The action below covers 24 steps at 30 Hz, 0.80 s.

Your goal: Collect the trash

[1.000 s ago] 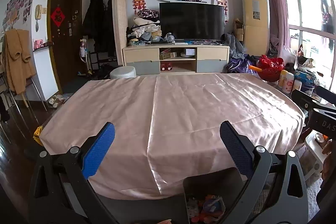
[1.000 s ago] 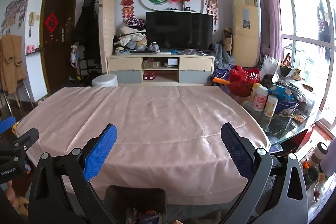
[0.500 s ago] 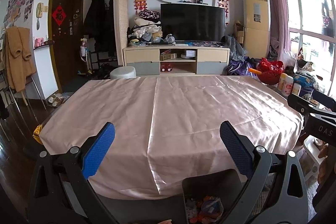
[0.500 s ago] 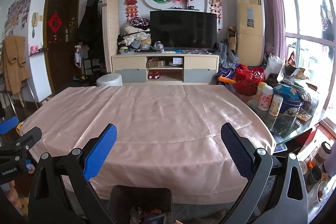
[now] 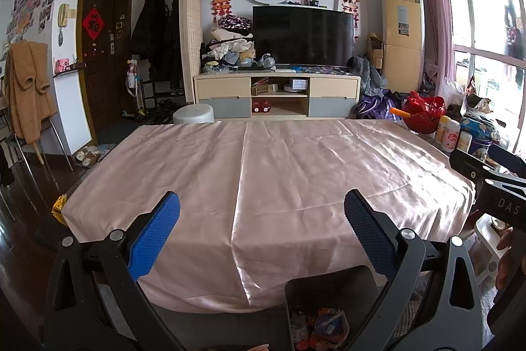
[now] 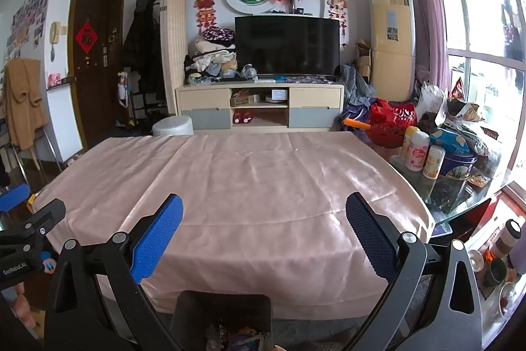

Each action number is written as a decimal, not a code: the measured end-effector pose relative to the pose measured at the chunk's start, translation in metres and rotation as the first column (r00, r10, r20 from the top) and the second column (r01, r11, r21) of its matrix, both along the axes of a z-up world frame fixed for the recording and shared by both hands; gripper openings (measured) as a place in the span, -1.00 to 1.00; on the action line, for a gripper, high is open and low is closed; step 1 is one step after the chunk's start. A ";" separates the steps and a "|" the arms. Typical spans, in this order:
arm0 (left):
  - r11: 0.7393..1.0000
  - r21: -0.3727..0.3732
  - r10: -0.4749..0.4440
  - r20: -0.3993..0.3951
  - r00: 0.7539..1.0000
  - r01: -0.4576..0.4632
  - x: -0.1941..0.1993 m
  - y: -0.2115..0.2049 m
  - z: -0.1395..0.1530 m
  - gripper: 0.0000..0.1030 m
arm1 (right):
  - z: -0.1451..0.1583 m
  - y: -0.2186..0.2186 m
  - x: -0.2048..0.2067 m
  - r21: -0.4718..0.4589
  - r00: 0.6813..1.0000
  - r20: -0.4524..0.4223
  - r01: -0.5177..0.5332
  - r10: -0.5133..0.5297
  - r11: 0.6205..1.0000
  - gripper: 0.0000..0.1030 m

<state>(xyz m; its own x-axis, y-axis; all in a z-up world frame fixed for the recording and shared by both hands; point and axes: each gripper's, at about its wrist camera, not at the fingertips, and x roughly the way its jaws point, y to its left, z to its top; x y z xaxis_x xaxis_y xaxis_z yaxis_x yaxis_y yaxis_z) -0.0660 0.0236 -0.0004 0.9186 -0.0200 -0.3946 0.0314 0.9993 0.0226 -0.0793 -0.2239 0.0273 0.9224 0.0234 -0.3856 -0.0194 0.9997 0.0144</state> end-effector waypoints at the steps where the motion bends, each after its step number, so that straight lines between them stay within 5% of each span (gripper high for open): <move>1: 1.000 -0.001 0.002 0.001 1.000 -0.002 0.000 0.000 0.001 0.84 | 0.000 0.001 0.000 0.001 1.000 -0.001 0.000 0.000 1.000 0.93; 24: 1.000 -0.005 0.009 0.001 1.000 -0.009 -0.002 -0.003 0.004 0.84 | -0.003 0.007 -0.001 0.011 1.000 -0.008 0.004 -0.004 1.000 0.93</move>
<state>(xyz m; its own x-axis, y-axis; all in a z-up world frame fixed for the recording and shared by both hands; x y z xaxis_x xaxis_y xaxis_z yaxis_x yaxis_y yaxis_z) -0.0678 0.0209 0.0031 0.9192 -0.0141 -0.3937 0.0228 0.9996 0.0175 -0.0801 -0.2174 0.0243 0.9196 0.0235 -0.3922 -0.0148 0.9996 0.0252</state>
